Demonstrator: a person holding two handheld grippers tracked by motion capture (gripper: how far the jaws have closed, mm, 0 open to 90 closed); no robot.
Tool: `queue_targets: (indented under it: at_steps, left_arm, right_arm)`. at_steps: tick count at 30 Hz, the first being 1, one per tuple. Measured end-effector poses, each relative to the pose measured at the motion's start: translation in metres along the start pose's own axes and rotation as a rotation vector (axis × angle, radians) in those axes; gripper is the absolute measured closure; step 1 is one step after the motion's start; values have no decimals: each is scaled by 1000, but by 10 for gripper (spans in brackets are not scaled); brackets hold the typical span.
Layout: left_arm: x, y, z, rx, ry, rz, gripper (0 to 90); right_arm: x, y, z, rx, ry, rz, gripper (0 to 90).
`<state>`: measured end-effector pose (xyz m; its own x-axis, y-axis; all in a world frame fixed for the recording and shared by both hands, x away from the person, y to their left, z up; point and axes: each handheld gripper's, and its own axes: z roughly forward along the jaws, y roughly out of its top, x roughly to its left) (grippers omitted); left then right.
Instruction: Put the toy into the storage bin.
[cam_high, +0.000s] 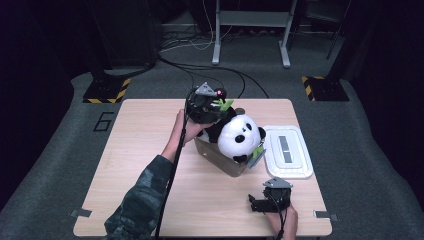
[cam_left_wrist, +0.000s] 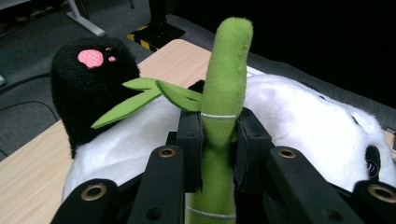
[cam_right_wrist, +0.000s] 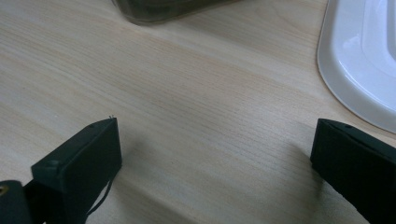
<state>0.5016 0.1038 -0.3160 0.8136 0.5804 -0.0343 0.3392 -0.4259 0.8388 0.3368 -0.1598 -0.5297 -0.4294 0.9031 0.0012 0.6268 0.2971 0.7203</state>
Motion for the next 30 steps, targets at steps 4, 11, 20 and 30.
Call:
queue_targets:
  at_steps: [4,11,20,30]
  left_arm:
    - [-1,-3,6,-4,14,14,744]
    - [1,-13,11,20,61,33,743]
    - [-11,-14,19,39,155,139,737]
    - [-4,-21,24,11,89,37,628]
  right_arm:
    - [0,0,0,0,-1,0,10]
    - [0,0,0,0,3,-3,10]
    - [0,0,0,-2,-3,1,10]
    - [0,0,0,-2,-2,-2,11]
